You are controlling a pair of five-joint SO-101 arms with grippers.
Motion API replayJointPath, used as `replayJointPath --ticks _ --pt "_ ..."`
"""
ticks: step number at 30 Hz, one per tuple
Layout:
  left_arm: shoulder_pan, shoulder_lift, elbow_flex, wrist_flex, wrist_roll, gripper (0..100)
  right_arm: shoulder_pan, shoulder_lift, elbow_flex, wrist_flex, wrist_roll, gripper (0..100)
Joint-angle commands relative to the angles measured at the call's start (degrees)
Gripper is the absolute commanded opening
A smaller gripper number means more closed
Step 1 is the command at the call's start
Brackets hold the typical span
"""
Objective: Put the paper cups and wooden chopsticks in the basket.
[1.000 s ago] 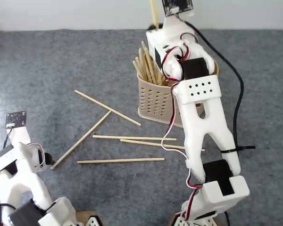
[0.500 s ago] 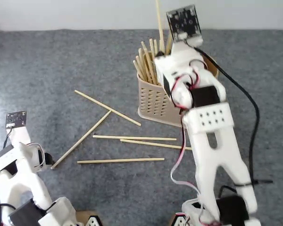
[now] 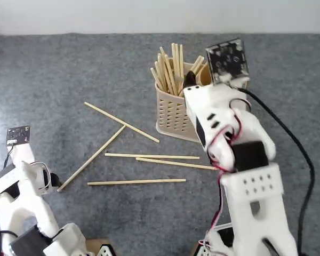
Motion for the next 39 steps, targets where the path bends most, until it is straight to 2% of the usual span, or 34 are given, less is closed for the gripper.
replayJointPath --ticks 1,5,7,12,15,18,23,30,36,39 --pt "-0.18 -2.02 -0.04 -0.79 0.09 23 0.48 -6.02 -0.35 4.79 -0.26 28.4" --pt "-0.18 -2.02 -0.04 -0.79 0.09 23 0.84 -10.59 -0.35 14.46 -0.18 28.3" --pt "-0.18 -2.02 -0.04 -0.79 0.09 23 0.92 -12.35 -0.35 19.74 -0.18 24.9" --pt "0.00 -2.46 -0.22 -0.70 0.09 23 0.92 -15.16 -0.35 29.23 -0.09 0.0" --pt "3.08 -2.46 -0.31 -0.44 0.09 23 1.01 -15.78 -0.26 35.03 -0.26 4.2" --pt "5.80 -2.55 -0.57 -0.44 0.09 23 1.45 -15.78 -0.18 39.34 -0.26 0.6" --pt "11.16 -2.55 -3.38 0.09 -0.18 23 8.75 -16.48 1.49 42.51 -0.44 1.3" --pt "23.47 -2.55 -14.11 13.27 -0.35 23 17.10 -25.27 10.29 42.07 -0.26 1.3" --pt "28.31 -2.55 -28.79 26.11 -0.53 23 19.47 -33.63 16.88 38.73 -0.26 1.3" --pt "31.38 -2.55 -34.07 30.86 -4.66 23 22.11 -35.21 17.85 37.67 -0.26 1.3"
